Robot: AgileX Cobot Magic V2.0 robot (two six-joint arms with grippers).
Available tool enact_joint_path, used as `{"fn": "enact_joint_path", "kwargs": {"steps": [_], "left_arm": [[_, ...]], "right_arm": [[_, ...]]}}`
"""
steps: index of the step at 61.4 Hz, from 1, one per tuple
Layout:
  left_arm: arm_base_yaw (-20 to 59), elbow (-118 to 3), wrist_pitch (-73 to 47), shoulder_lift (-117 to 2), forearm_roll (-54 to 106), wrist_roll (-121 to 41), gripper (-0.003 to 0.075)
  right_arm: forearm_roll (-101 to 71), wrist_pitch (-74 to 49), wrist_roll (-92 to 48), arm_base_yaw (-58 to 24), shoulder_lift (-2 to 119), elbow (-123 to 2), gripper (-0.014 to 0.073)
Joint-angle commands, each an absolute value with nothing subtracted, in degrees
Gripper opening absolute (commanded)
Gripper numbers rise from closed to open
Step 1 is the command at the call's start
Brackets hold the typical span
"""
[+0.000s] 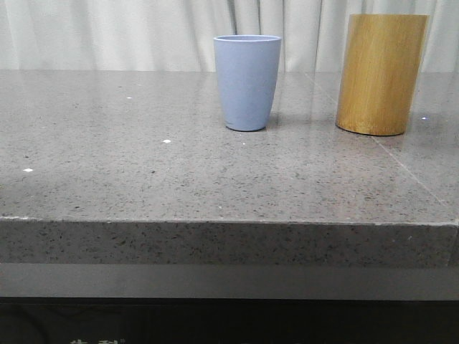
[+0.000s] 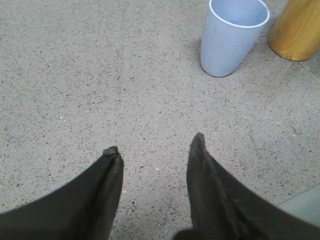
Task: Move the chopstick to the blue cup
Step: 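Lift the pink chopstick and lower it into the blue cup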
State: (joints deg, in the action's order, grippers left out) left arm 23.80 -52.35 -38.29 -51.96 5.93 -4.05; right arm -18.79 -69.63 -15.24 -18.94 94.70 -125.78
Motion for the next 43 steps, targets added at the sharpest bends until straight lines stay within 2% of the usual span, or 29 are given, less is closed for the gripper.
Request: {"fn": "enact_joint_path", "kwargs": {"steps": [1, 29, 36, 43], "left_arm": [[23.7, -53.99, -34.41, -51.33, 6.82, -4.05, 0.0316], [23.7, -53.99, -34.41, -51.33, 6.95, -4.05, 0.0316], [23.7, -53.99, -34.55, -51.33, 7.04, -4.05, 0.0316], [23.7, -53.99, -35.09, -51.33, 7.04, -4.05, 0.0316]], "right_arm": [[-14.18, -63.91, -15.94, -21.46, 95.38, -127.07, -0.0059], [-14.35, -61.67, -15.88, -22.02, 106.86, -127.07, -0.0049], [-14.35, -61.74, -15.88, -22.02, 107.9, -127.07, 0.0034], [-14.41, -61.89, -15.88, -22.02, 108.29, -127.07, 0.0185]]}}
